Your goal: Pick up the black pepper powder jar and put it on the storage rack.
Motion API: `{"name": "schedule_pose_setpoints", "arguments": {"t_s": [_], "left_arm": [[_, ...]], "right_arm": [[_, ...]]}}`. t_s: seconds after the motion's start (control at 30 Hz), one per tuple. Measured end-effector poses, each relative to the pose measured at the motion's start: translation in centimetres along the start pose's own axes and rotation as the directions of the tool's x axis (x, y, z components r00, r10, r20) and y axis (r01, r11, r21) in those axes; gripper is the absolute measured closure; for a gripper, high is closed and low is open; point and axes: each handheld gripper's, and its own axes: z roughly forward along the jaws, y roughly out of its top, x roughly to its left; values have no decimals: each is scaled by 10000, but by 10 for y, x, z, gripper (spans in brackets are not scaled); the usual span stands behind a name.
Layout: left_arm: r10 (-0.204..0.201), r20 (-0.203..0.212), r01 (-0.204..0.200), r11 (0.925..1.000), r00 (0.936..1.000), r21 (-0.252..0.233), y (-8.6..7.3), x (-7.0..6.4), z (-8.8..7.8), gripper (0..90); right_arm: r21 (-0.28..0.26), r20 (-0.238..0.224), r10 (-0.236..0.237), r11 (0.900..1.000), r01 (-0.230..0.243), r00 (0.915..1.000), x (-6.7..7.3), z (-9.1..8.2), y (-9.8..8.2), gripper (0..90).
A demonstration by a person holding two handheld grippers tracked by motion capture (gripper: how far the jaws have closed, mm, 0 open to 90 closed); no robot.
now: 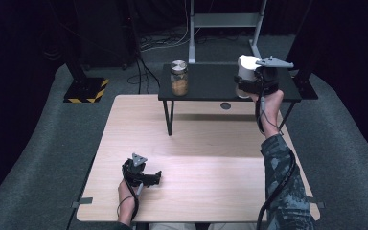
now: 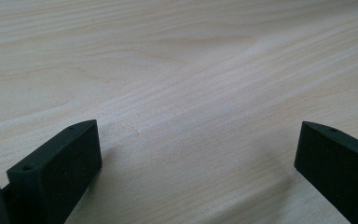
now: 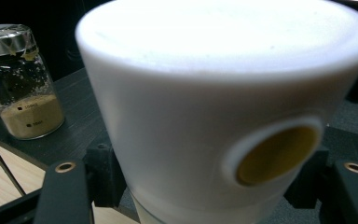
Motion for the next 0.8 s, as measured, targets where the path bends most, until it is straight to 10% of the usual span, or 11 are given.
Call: {"name": "schedule_pose_setpoints", "arguments": {"t_s": [0.8], "left_arm": [[-64, 115, 65, 10000, 9999, -44, -1, 3, 0, 0]], "right_arm": [[236, 221, 405, 9989, -410, 9989, 0, 35, -6, 300]]}}
